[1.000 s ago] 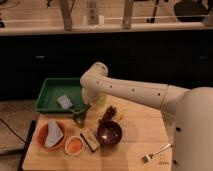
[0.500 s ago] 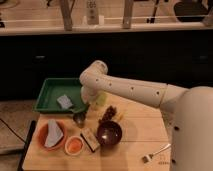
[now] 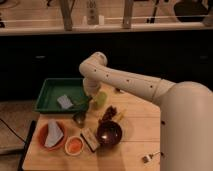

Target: Place pepper in plastic cup

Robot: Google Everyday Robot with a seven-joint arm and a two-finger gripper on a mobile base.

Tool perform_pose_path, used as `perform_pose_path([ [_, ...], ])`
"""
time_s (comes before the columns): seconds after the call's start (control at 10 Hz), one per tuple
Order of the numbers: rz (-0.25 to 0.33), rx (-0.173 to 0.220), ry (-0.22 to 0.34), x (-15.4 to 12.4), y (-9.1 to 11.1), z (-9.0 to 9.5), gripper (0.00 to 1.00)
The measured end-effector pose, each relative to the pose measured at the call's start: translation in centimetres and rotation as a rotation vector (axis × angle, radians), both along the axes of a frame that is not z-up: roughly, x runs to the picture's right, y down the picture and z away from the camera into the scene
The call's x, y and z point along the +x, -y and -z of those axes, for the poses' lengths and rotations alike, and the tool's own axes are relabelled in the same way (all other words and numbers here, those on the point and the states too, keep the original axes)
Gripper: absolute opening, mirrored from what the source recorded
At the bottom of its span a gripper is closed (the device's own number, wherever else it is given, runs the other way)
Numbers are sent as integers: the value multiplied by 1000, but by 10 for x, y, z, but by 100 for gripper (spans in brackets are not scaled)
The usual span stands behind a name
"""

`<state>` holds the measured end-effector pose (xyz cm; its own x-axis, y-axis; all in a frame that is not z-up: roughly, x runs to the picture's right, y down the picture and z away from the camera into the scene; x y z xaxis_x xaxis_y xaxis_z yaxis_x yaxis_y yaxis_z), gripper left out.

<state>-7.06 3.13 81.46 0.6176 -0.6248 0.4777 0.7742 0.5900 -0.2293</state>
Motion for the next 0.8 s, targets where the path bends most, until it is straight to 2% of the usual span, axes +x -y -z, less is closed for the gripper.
perform_pose_path([
  [0.3, -25, 19, -40, 17, 14, -6, 0],
  [0.8, -57, 26, -87, 32, 30, -19, 0],
])
